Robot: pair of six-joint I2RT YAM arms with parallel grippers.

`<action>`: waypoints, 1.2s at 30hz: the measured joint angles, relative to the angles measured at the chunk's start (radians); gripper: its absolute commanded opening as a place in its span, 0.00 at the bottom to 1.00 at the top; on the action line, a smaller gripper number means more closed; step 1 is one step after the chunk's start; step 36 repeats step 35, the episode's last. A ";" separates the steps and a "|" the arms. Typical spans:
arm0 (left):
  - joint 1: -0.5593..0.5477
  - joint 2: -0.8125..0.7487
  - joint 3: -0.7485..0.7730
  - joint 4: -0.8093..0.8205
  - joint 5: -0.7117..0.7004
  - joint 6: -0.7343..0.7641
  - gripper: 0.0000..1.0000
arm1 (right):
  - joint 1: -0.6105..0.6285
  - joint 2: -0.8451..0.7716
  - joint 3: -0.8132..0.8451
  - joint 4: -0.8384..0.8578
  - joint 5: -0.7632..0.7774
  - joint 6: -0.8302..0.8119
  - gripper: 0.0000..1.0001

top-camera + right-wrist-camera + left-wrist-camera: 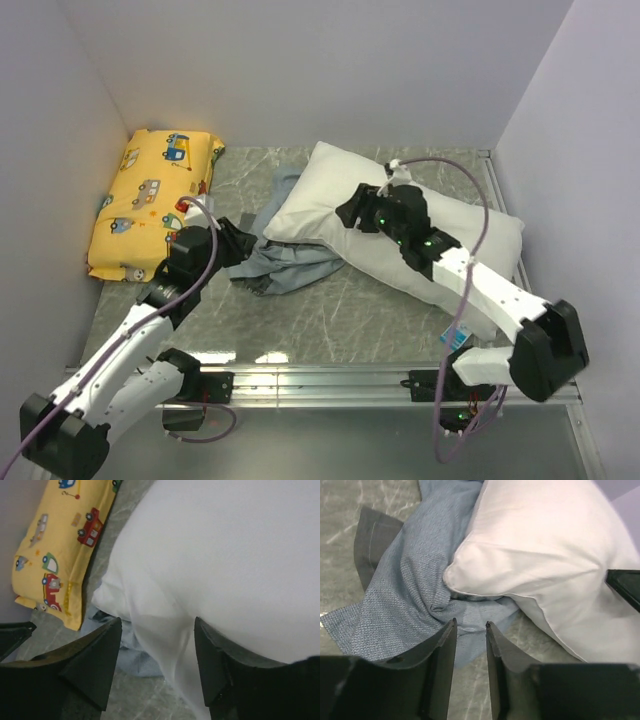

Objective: Remove the pillowcase from the pillow

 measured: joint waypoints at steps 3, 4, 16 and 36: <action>0.000 -0.056 0.039 -0.047 0.010 0.019 0.45 | -0.002 -0.116 0.002 -0.055 0.006 -0.016 0.87; 0.000 -0.070 0.056 -0.061 0.017 0.027 0.46 | -0.002 -0.157 0.006 -0.076 0.008 -0.024 0.87; 0.000 -0.166 0.190 -0.203 0.044 0.098 0.57 | -0.023 -0.557 -0.006 -0.293 0.064 -0.084 0.96; 0.000 -0.247 0.178 -0.212 0.044 0.107 0.67 | -0.024 -0.622 -0.053 -0.413 0.121 -0.126 0.97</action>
